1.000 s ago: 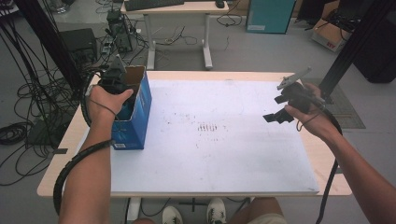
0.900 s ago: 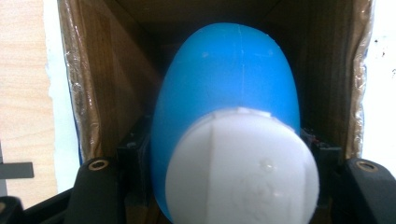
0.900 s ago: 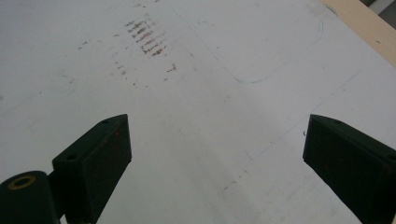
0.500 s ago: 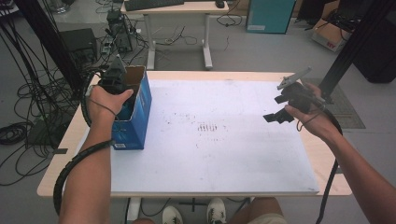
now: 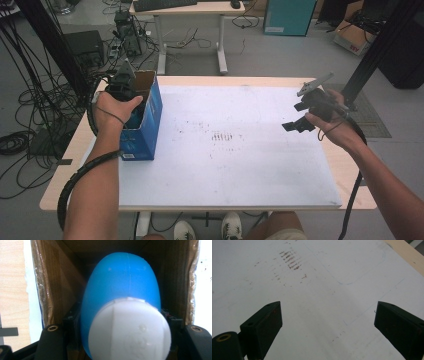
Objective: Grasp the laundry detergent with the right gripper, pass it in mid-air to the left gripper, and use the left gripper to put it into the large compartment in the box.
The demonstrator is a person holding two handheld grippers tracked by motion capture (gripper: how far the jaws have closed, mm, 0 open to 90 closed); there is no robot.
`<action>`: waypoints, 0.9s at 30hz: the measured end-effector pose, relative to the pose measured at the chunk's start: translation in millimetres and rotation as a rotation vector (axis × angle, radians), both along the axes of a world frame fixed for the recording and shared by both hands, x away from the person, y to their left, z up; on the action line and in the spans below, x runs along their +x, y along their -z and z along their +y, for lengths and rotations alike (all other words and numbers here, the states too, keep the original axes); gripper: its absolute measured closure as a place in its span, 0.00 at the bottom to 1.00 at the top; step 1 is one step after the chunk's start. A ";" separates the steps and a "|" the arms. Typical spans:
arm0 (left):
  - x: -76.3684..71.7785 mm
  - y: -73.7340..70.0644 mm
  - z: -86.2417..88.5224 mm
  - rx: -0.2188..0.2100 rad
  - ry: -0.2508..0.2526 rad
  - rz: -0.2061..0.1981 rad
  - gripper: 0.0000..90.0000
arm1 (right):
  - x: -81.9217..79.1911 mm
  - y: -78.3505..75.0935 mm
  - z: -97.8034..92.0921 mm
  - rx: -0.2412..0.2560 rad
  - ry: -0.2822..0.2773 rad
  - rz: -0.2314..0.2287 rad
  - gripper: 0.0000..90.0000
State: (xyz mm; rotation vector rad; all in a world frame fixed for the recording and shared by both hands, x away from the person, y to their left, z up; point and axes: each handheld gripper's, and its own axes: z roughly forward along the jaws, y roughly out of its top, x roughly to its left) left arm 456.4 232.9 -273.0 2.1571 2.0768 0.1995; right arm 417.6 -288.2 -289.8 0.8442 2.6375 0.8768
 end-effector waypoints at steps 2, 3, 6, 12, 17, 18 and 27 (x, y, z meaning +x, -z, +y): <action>0.0 0.1 -0.5 -0.002 -0.002 0.000 0.40 | -0.5 -0.4 0.9 0.005 0.011 0.002 0.09; 0.2 -0.2 0.1 0.004 0.006 0.002 0.40 | -0.5 -0.9 0.9 0.005 0.012 0.002 0.09; 0.2 -0.1 -0.6 0.002 0.002 0.002 0.40 | -0.2 -0.8 1.1 0.007 0.006 -0.003 0.09; 0.3 -0.4 0.7 0.007 0.010 0.004 0.40 | -0.4 0.8 0.4 0.003 0.005 0.000 0.09; 0.5 -0.4 0.2 0.008 0.012 0.004 0.40 | -0.1 -0.3 -0.2 0.004 0.008 -0.002 0.09; 0.6 -0.4 0.3 0.008 0.012 0.005 0.40 | 0.0 -0.4 -0.1 0.005 0.006 -0.004 0.09; -3.7 -3.2 0.5 -0.007 0.002 -0.016 0.37 | -1.2 -0.3 1.2 0.005 0.014 0.000 0.09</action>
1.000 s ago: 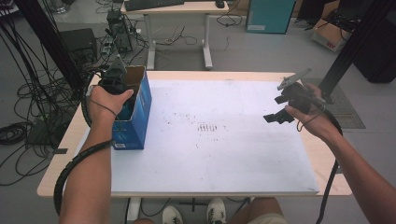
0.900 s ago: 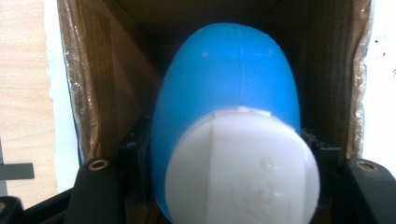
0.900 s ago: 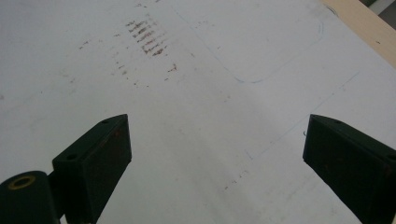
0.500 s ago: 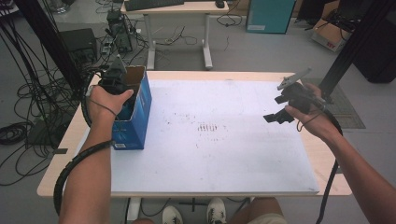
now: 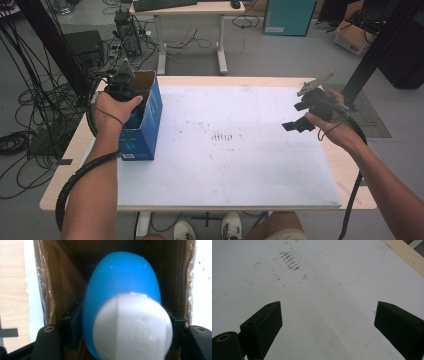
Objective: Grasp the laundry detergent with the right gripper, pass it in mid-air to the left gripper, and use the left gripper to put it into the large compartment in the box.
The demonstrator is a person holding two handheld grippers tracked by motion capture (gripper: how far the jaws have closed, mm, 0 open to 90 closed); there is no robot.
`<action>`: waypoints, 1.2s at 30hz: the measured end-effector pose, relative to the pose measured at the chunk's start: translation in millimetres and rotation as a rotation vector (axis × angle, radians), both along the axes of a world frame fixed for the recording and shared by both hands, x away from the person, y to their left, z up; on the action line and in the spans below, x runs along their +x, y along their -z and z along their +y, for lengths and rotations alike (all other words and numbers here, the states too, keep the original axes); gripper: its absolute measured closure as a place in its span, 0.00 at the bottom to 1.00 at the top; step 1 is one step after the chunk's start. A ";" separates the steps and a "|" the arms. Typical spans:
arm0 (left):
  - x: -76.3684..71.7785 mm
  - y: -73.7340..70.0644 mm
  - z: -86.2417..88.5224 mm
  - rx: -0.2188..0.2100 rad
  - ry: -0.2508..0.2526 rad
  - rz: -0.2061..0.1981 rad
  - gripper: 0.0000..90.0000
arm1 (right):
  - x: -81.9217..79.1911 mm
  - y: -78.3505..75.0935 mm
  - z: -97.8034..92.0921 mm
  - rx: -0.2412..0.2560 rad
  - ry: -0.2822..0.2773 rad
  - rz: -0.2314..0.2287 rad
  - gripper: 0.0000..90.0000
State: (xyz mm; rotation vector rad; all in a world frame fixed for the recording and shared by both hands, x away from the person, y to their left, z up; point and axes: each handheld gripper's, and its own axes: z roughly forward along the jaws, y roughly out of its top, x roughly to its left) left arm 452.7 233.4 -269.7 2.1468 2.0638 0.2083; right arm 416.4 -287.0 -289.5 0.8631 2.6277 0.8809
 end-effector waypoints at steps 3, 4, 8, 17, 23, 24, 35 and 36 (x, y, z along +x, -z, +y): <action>-1.7 -5.8 -1.1 0.013 0.004 -0.012 0.35 | 1.1 -0.4 1.1 0.000 -0.010 -0.006 0.09; -2.0 -7.7 -0.9 0.017 0.009 -0.012 0.35 | 1.0 -1.0 2.2 0.000 -0.008 -0.005 0.09; -4.3 -16.3 -1.8 0.027 0.009 -0.023 0.35 | 1.3 -3.2 5.7 0.004 -0.014 -0.012 0.09; -11.8 -29.3 -3.7 0.047 0.032 -0.038 0.34 | -0.6 -6.8 6.9 0.006 -0.009 -0.020 0.09; -20.4 -43.9 -7.4 0.049 0.052 -0.057 0.33 | -2.7 -9.7 6.1 0.010 0.000 -0.020 0.09; -21.5 -46.4 -8.2 0.049 0.053 -0.062 0.32 | -3.1 -10.0 6.6 0.012 0.005 -0.019 0.09; -33.8 -79.5 -40.7 0.030 0.145 -0.133 0.23 | -0.2 -8.7 10.5 0.001 0.009 0.002 0.08; -34.1 -81.2 -46.4 0.021 0.163 -0.136 0.22 | 0.6 -7.9 11.0 -0.004 0.009 0.006 0.08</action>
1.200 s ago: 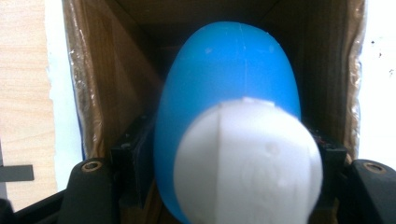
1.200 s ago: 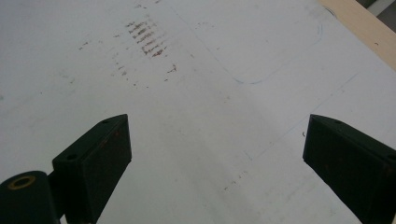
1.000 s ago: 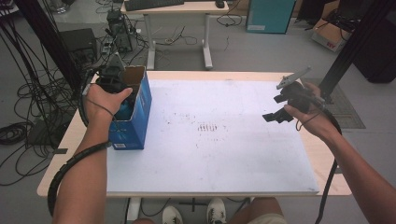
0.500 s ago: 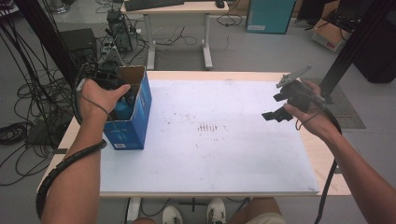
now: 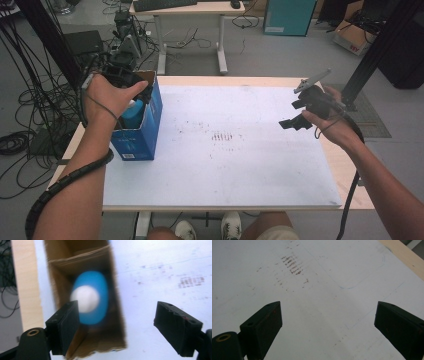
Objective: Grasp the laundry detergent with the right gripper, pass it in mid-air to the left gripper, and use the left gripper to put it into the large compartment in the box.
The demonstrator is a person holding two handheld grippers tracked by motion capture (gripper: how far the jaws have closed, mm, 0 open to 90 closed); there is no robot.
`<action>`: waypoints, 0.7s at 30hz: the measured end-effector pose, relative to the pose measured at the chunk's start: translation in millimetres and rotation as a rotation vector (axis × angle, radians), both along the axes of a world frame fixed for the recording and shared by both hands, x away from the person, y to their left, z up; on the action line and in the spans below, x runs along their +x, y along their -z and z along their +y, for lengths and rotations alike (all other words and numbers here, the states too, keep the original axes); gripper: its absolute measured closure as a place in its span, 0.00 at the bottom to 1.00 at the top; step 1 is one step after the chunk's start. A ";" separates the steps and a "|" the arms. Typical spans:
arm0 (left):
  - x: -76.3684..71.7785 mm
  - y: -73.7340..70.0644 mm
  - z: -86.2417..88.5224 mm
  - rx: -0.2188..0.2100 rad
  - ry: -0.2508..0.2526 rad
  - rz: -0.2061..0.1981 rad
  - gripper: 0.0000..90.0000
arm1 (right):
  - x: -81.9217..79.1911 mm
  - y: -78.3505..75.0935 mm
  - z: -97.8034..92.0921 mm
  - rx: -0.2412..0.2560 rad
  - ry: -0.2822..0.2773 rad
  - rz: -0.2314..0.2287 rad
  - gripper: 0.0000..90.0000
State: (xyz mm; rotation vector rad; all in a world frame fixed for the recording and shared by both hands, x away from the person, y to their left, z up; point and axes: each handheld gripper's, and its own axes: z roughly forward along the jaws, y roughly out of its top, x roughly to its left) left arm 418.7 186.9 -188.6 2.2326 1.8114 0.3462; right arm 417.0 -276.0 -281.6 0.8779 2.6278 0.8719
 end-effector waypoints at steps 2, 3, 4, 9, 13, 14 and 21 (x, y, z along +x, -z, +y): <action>-0.4 -0.8 -9.5 -0.010 0.026 -0.005 0.21 | 1.5 1.4 0.3 -0.002 0.007 0.005 0.08; -0.5 -0.6 -17.4 -0.017 0.049 -0.005 0.20 | 1.9 1.8 0.2 -0.003 0.012 0.008 0.08; -0.5 -0.5 -22.1 -0.017 0.064 -0.004 0.19 | 2.8 2.2 -0.2 -0.009 0.010 0.008 0.08; 2.9 5.8 -57.9 -0.028 0.158 0.020 0.16 | 5.8 0.6 -1.6 -0.019 0.023 0.013 0.08; 4.6 10.6 -81.4 -0.032 0.221 0.026 0.14 | 9.9 -1.3 -1.1 -0.032 0.035 0.023 0.08; 4.3 12.7 -89.0 -0.037 0.237 0.030 0.13 | 12.2 -1.6 -1.6 -0.034 0.035 0.023 0.08; -0.2 21.7 -116.6 -0.002 0.314 0.052 0.12 | 24.8 -4.3 -5.7 -0.050 0.049 0.031 0.08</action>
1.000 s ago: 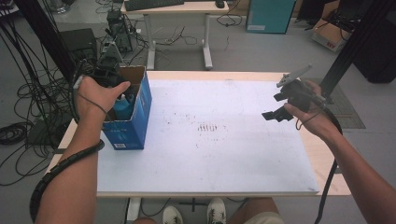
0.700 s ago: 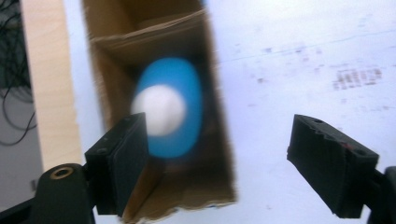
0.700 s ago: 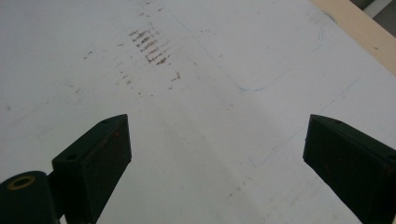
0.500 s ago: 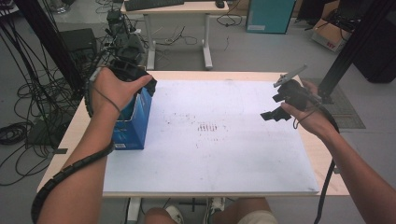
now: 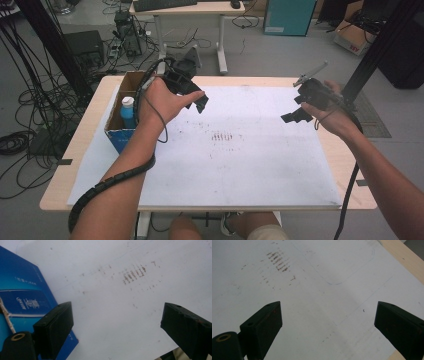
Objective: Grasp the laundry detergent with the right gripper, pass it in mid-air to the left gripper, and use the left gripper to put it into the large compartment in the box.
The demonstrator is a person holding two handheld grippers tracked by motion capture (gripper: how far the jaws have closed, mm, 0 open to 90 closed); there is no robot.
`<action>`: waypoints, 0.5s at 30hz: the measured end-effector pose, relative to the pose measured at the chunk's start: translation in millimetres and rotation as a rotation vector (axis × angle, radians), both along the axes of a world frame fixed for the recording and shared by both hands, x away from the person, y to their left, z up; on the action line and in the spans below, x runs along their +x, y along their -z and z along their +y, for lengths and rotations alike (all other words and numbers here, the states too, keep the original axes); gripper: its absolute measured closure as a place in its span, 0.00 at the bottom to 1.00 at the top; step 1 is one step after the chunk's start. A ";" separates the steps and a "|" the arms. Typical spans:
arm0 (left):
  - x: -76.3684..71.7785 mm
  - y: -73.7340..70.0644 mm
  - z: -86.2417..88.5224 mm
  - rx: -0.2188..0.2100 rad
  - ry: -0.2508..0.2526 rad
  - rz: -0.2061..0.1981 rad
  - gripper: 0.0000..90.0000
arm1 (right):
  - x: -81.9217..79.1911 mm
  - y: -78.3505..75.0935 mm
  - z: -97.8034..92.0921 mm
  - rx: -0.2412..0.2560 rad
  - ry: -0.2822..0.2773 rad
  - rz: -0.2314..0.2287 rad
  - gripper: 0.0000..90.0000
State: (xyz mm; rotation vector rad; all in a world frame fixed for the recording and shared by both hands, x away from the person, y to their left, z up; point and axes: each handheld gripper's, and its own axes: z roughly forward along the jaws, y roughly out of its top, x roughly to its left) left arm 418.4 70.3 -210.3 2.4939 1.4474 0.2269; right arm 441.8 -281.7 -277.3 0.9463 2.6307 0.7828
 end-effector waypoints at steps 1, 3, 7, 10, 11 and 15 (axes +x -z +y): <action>-1.0 0.9 -2.2 0.005 0.006 0.003 0.12 | 1.0 -0.4 -1.0 -0.001 0.003 0.002 0.09; -2.7 2.9 -6.9 0.013 0.018 0.005 0.12 | 3.5 -1.2 -3.2 -0.003 0.011 0.004 0.09; -4.8 7.4 -14.2 0.018 0.038 0.010 0.12 | 10.0 -2.5 -10.6 0.001 0.030 0.005 0.09; -5.3 10.1 -17.0 0.015 0.048 0.006 0.12 | 12.8 -5.0 -16.0 -0.007 0.044 0.003 0.08; -5.1 10.8 -17.3 0.014 0.047 0.008 0.12 | 14.2 -6.4 -18.0 -0.010 0.046 0.002 0.08; -2.8 14.4 -18.1 0.008 0.048 0.012 0.12 | 18.0 -11.1 -21.8 -0.013 0.053 -0.004 0.09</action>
